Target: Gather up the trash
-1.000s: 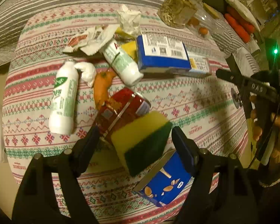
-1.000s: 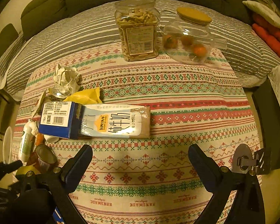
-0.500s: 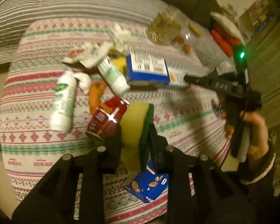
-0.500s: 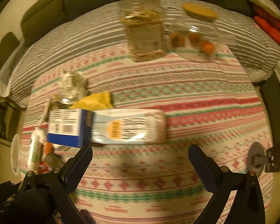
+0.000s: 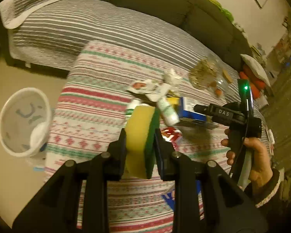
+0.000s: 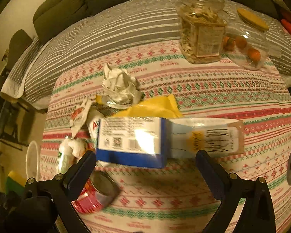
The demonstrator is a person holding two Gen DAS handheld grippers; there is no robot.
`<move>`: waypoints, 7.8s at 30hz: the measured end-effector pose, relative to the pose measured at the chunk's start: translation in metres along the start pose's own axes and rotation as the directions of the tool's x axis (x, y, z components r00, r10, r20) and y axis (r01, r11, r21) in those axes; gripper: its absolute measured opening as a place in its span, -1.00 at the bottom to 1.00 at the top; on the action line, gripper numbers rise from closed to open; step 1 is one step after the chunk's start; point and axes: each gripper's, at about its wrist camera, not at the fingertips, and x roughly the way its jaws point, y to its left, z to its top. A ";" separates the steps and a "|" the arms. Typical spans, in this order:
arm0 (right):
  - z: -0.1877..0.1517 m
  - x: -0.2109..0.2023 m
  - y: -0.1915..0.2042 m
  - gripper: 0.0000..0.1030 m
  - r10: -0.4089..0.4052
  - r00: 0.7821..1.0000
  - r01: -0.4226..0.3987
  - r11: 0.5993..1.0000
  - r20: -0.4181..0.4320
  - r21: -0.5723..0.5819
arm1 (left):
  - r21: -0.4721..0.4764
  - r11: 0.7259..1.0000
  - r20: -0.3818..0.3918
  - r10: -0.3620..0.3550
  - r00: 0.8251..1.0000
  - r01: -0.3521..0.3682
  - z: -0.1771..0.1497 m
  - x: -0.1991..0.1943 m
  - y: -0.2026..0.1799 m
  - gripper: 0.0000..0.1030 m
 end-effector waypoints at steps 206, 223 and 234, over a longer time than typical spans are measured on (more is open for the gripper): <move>-0.140 -0.004 0.050 0.56 -0.025 0.950 -0.168 0.800 -0.312 -0.576 | 0.011 0.956 -0.126 0.292 0.948 -0.293 -0.083 -0.018 0.078 0.95; -0.052 -0.048 -0.023 0.54 0.081 0.992 -0.099 0.975 -0.096 -0.199 | 0.125 0.959 -0.094 0.266 0.959 -0.254 -0.011 0.054 -0.014 0.95; -0.014 -0.055 -0.070 0.54 0.051 0.999 -0.050 0.998 0.008 -0.042 | 0.174 0.970 -0.040 0.178 0.983 -0.169 0.048 0.132 -0.078 0.67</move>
